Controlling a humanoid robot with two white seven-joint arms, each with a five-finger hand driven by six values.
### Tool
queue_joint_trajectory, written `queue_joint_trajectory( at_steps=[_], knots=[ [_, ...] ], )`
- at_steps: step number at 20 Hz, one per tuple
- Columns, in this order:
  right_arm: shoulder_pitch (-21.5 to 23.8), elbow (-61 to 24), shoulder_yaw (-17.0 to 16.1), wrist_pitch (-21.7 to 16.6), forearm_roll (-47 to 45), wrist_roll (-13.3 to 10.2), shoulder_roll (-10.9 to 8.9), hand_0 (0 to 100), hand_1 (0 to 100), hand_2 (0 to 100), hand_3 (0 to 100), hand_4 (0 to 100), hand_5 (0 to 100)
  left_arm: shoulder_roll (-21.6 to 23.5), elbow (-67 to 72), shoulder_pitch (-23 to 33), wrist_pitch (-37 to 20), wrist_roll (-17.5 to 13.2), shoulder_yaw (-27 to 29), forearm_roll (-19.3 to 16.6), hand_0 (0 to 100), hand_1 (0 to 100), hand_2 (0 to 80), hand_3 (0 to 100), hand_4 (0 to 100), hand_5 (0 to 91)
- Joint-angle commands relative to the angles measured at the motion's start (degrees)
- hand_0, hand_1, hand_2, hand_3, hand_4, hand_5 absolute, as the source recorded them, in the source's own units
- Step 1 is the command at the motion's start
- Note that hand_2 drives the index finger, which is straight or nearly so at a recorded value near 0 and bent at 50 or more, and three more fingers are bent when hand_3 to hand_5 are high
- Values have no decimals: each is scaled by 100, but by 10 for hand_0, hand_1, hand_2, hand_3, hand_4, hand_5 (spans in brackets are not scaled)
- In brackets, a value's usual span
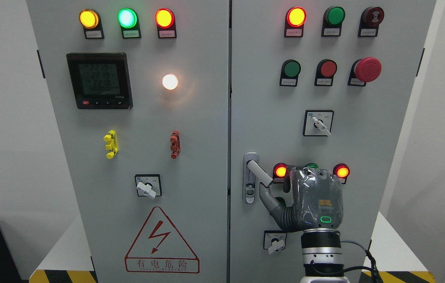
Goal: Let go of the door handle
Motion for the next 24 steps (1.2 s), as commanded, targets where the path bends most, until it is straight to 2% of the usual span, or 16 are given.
queue_joint_trajectory(
  at_steps=[1, 24],
  knots=[
    [-21, -52, -24, -6, 0, 5, -6, 327, 382, 799, 1000, 987, 928, 0, -114, 0, 2, 1, -123, 0, 0, 0, 21, 92, 13, 0],
    [-144, -88, -129, -6, 0, 14, -15, 330, 381, 799, 1000, 986, 928, 0, -114, 0, 2, 1, -123, 0, 0, 0, 22, 91, 13, 0]
  ],
)
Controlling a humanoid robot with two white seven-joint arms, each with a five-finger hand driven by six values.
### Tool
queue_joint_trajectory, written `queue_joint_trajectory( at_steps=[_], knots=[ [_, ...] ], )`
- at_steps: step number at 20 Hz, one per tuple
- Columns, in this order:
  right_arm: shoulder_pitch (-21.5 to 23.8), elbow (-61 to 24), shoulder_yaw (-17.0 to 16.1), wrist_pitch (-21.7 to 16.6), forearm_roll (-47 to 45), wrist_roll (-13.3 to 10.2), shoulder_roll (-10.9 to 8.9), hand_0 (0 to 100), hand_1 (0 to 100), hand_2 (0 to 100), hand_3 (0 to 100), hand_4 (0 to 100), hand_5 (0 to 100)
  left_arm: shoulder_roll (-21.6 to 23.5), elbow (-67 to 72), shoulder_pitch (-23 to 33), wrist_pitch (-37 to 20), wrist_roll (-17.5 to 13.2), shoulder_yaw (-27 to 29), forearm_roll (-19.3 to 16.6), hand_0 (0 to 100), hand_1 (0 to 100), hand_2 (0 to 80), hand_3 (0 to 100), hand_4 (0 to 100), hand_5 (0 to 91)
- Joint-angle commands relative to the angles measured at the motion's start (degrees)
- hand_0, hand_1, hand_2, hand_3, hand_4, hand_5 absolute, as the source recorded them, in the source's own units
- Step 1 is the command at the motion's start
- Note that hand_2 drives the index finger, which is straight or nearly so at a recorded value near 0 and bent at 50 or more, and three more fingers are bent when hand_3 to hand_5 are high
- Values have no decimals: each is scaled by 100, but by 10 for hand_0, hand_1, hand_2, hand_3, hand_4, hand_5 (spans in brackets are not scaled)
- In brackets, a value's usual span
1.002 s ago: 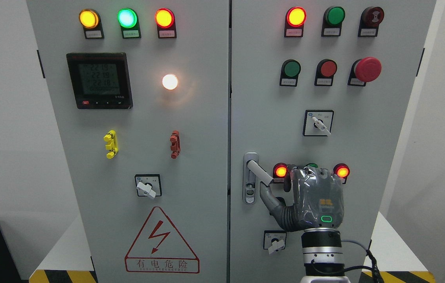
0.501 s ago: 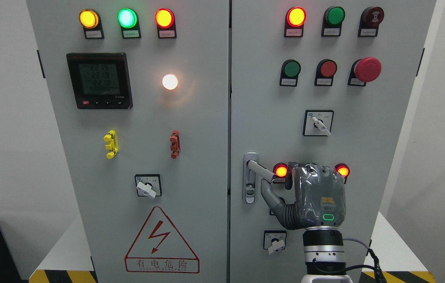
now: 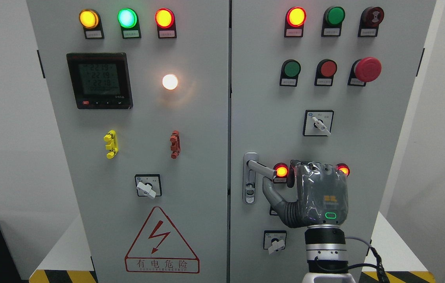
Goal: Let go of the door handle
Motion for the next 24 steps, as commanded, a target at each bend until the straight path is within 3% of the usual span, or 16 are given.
queue_joint_trajectory(
  at_steps=[1, 11, 17, 21, 24],
  knots=[
    [-41, -6, -52, 6, 0, 5, 4, 330, 381, 799, 1000, 986, 928, 0, -114, 0, 2, 1, -123, 0, 0, 0, 22, 91, 13, 0],
    [38, -41, -35, -29, 0, -21, -5, 330, 381, 795, 1000, 986, 925, 0, -114, 0, 2, 1, -123, 0, 0, 0, 22, 93, 13, 0],
    [503, -269, -43, -134, -17, -56, -75, 331, 379, 783, 1000, 983, 923, 0, -114, 0, 2, 1, -123, 0, 0, 0, 23, 95, 12, 0],
    [802, -506, -280, -538, -18, -275, -102, 334, 373, 724, 1000, 893, 893, 0, -114, 0, 2, 1, -123, 0, 0, 0, 23, 92, 12, 0],
    [1048, -717, -631, -1065, -26, -399, -102, 334, 369, 611, 1000, 835, 804, 0, -114, 0, 2, 1, -123, 0, 0, 0, 23, 92, 12, 0]
  ],
)
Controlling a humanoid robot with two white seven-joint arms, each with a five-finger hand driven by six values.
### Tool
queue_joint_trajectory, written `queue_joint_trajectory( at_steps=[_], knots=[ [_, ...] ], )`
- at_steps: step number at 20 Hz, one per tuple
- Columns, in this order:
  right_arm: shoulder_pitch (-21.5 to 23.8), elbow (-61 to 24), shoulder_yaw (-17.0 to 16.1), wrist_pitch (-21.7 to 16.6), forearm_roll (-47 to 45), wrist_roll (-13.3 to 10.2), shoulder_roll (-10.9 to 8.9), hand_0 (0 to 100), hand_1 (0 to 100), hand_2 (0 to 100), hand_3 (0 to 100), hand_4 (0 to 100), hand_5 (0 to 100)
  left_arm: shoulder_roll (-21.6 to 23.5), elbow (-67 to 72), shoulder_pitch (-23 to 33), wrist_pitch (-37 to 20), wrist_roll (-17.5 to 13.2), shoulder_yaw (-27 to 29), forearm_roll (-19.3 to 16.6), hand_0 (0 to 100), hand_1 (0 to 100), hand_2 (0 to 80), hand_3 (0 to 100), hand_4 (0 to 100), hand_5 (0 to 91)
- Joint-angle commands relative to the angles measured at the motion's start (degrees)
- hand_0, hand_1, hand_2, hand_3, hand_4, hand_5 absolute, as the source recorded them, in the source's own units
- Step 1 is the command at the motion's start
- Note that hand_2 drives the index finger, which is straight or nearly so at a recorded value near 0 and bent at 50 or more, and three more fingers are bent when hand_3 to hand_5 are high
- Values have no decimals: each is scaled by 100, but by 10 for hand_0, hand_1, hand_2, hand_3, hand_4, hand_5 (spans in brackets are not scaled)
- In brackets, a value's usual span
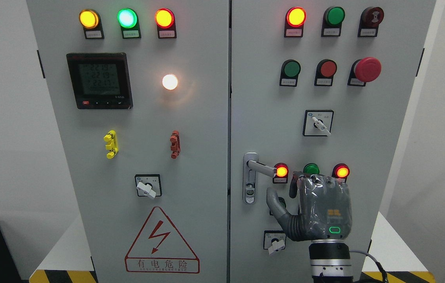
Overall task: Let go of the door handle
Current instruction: 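Open the right hand and withdraw it away from the handle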
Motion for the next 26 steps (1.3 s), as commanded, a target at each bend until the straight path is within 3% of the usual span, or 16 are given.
queue_joint_trajectory(
  at_steps=[1, 3, 6, 7, 8, 10, 13, 15, 16, 26],
  knots=[
    [486, -517, -614, -527, -9, -112, -37, 331, 363, 563, 952, 802, 739, 0, -114, 0, 2, 1, -123, 0, 0, 0, 23, 92, 12, 0],
    [723, -718, -913, -721, -9, -103, -37, 327, 360, 523, 882, 771, 693, 0, -114, 0, 2, 1, -123, 0, 0, 0, 22, 93, 12, 0],
    [900, -886, -1300, -1002, -26, -103, -29, 325, 357, 407, 692, 620, 528, 0, -114, 0, 2, 1, -123, 0, 0, 0, 22, 94, 12, 0],
    [900, -904, -1432, -1160, -87, -103, -29, 328, 356, 348, 576, 542, 450, 0, -114, 0, 2, 1, -123, 0, 0, 0, 22, 94, 12, 0],
    [900, -904, -1564, -1309, -184, -112, -29, 329, 355, 322, 524, 497, 400, 0, -114, 0, 2, 1, -123, 0, 0, 0, 22, 94, 12, 0],
    [900, -904, -1775, -1538, -351, -112, -29, 329, 351, 222, 336, 303, 187, 0, -114, 0, 2, 1, -123, 0, 0, 0, 22, 94, 12, 0],
    [900, -904, -2004, -1601, -527, -77, -46, 340, 330, 141, 178, 112, 0, 0, -114, 0, 2, 1, -123, 0, 0, 0, 22, 93, 12, 0],
    [891, -904, -2048, -1627, -685, -68, -72, 350, 313, 61, 62, 4, 0, 0, -114, 0, 2, 1, -123, 0, 0, 0, 22, 94, 12, 0],
    [874, -904, -2066, -1688, -738, -85, -99, 354, 292, 0, 0, 0, 0, 0, -114, 0, 2, 1, -123, 0, 0, 0, 22, 94, 13, 0],
    [812, -1053, -2048, -1811, -773, -77, -99, 354, 229, 0, 0, 0, 0, 0, -114, 0, 2, 1, -123, 0, 0, 0, 22, 93, 13, 0]
  ],
)
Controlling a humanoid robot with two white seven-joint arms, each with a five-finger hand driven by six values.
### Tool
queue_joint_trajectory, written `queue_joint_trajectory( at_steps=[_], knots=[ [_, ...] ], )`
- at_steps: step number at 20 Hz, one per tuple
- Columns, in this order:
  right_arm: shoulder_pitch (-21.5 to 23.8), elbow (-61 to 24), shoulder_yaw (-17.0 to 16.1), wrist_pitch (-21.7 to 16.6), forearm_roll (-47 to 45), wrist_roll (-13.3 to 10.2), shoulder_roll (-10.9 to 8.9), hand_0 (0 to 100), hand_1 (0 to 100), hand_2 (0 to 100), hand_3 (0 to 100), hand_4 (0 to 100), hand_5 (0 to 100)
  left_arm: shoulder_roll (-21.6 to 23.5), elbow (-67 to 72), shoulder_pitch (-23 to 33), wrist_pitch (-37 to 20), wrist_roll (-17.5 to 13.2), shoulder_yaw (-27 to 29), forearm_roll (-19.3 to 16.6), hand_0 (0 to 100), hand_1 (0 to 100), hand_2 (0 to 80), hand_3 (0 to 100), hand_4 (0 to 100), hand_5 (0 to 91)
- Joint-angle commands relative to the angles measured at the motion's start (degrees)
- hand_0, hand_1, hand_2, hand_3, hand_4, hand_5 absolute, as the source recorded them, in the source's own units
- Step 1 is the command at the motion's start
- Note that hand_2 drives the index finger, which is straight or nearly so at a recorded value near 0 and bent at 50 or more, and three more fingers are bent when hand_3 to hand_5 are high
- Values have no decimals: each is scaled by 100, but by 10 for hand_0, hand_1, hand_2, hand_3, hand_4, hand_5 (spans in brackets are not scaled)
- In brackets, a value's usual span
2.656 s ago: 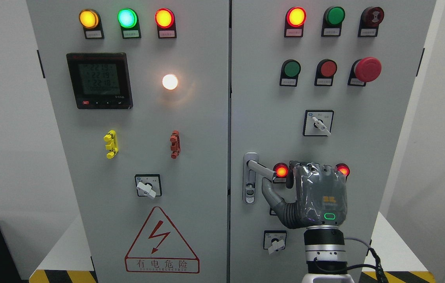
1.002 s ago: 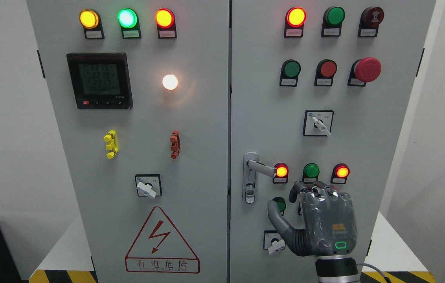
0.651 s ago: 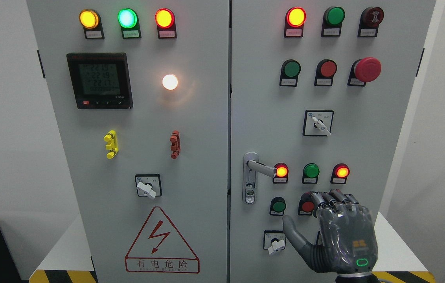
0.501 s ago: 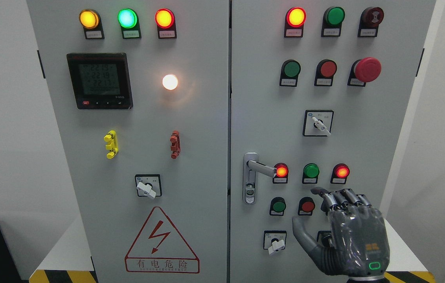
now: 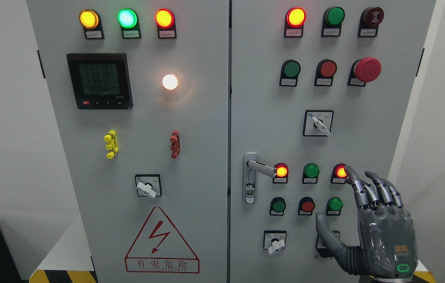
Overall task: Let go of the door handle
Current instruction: 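Open the right hand and withdraw it away from the handle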
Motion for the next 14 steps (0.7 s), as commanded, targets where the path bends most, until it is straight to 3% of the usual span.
queue_joint_trajectory(
  at_steps=[1, 14],
  knots=[
    [-8, -206, -301, -107, -60, 16, -27, 355, 226, 0, 0, 0, 0, 0, -114, 0, 2, 1, -123, 0, 0, 0, 22, 94, 13, 0],
    [1, -251, -221, -310, -61, 52, -18, 353, 220, 0, 0, 0, 0, 0, -114, 0, 2, 1, -123, 0, 0, 0, 21, 95, 13, 0]
  ],
)
